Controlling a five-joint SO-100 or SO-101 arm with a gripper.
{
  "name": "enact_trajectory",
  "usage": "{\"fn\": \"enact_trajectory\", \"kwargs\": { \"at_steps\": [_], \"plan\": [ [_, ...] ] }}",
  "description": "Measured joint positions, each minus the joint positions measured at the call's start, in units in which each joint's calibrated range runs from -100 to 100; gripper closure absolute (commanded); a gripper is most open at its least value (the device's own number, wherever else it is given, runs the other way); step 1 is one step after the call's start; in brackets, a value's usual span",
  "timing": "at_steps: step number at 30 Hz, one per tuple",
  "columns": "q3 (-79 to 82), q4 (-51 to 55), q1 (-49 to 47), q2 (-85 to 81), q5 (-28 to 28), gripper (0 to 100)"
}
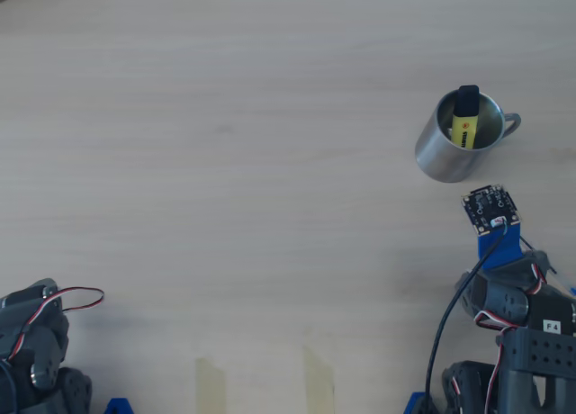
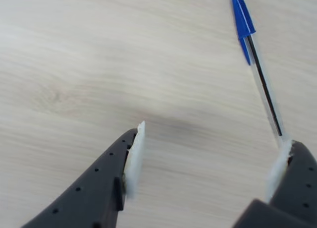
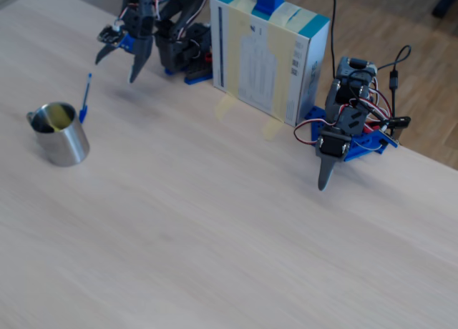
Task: Grab the blue pen and put it in the silver cup.
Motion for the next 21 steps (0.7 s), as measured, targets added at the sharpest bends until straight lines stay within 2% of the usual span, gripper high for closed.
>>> {"fn": "enact_trajectory", "kwargs": {
  "at_steps": [15, 21],
  "plan": [
    [-14.16, -0.17, 0.59, 16.42, 11.07, 61],
    [-20.47, -0.17, 0.59, 27.26, 13.28, 61]
  ]
}}
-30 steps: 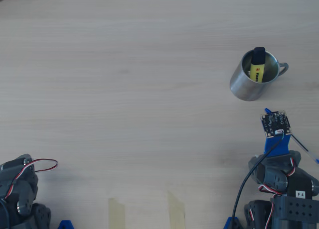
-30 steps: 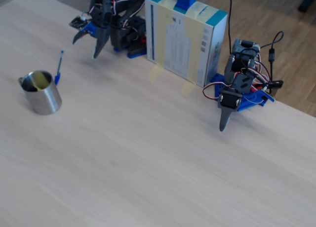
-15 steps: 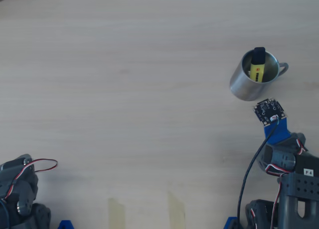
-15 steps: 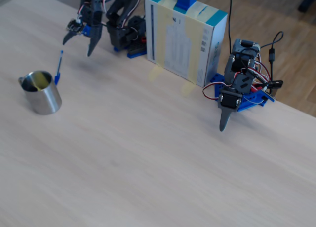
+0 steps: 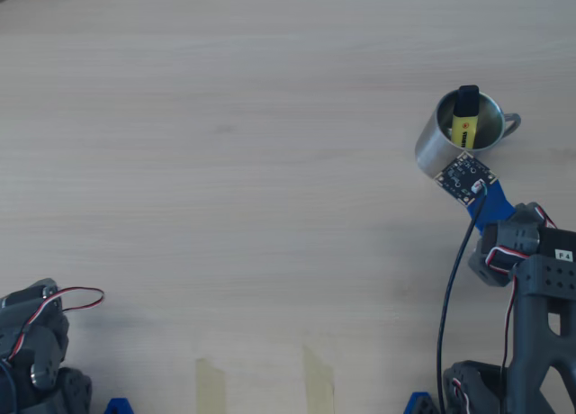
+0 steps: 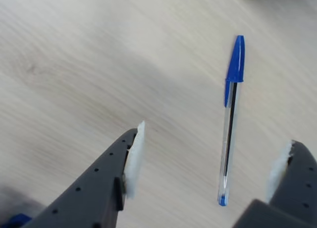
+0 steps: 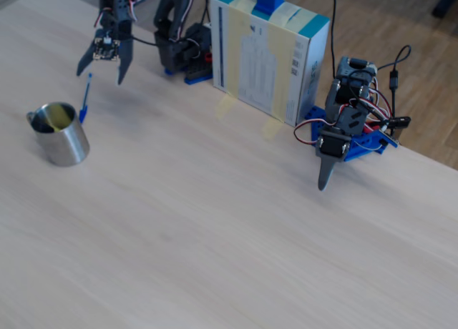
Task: Grab the blue pen and put it in the silver cup.
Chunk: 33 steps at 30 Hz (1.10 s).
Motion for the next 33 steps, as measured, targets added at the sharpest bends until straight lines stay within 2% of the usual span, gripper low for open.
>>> {"fn": "enact_trajectory", "kwargs": {
  "at_steps": [11, 33],
  "plan": [
    [-6.22, 0.00, 0.00, 14.01, 1.49, 61],
    [-7.21, -8.32, 4.77, 18.34, 1.49, 61]
  ]
}}
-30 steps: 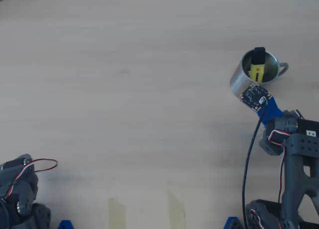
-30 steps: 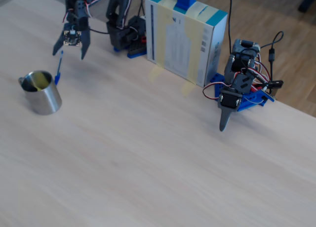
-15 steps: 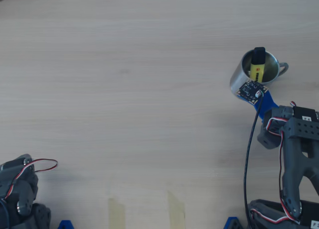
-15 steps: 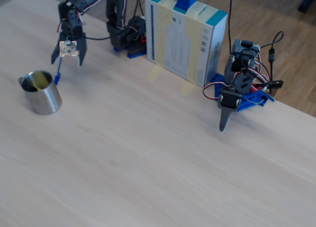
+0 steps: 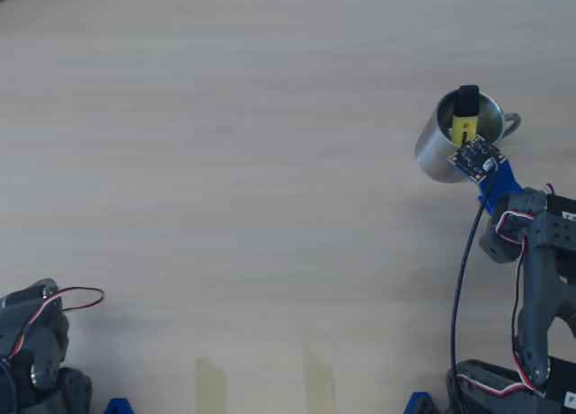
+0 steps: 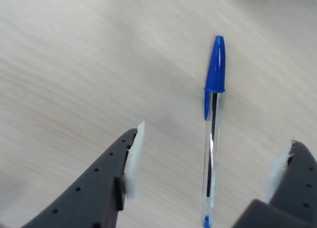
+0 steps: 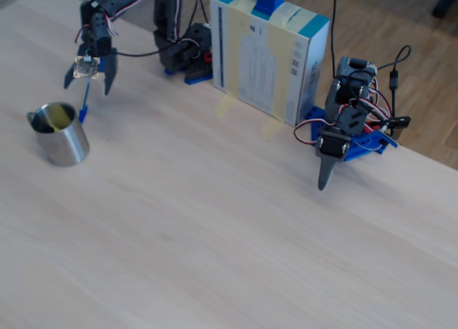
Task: Grab the blue pen and put it in the silver cup.
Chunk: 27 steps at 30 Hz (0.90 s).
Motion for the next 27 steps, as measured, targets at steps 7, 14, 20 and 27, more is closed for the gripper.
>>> {"fn": "enact_trajectory", "kwargs": {
  "at_steps": [7, 14, 20, 27],
  "plan": [
    [0.00, -4.04, -0.08, 6.25, 0.00, 61],
    [0.00, -4.46, -0.08, 10.92, 0.00, 61],
    [-0.09, -4.54, 1.42, 13.51, -0.15, 61],
    [-0.27, -4.46, 2.59, 14.76, -0.05, 61]
  ]
}}
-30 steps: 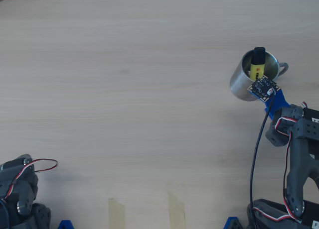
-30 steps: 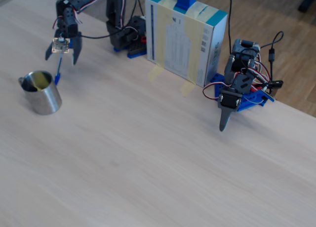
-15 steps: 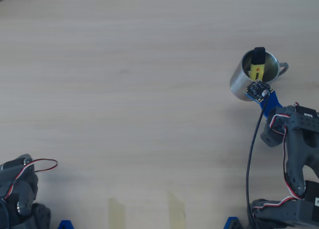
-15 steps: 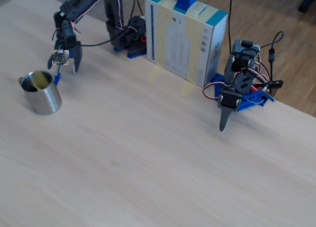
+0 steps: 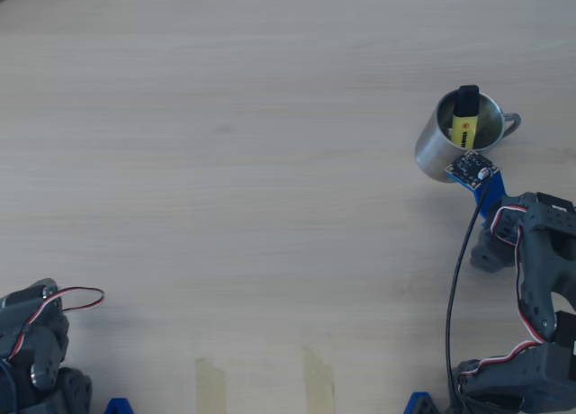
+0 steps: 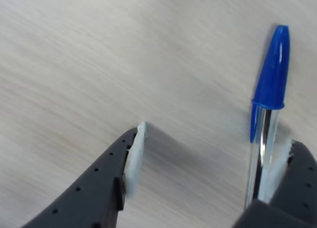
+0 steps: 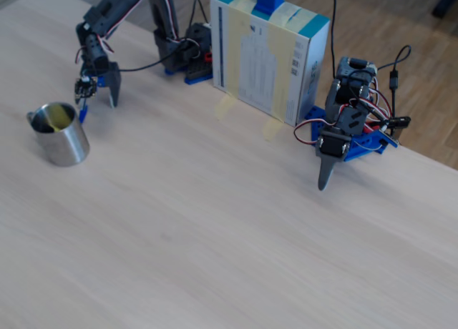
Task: Grab the blue pen and put it in the silver cup.
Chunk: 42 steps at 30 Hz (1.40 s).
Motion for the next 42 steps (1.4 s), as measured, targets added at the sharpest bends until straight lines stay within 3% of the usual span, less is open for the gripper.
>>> {"fn": "enact_trajectory", "kwargs": {
  "at_steps": [11, 17, 42],
  "plan": [
    [0.27, 0.00, 0.33, 0.08, 0.05, 61],
    [0.45, -0.84, 0.33, 0.08, 0.26, 70],
    [0.45, -2.19, 0.67, -0.08, -1.64, 78]
  ]
}}
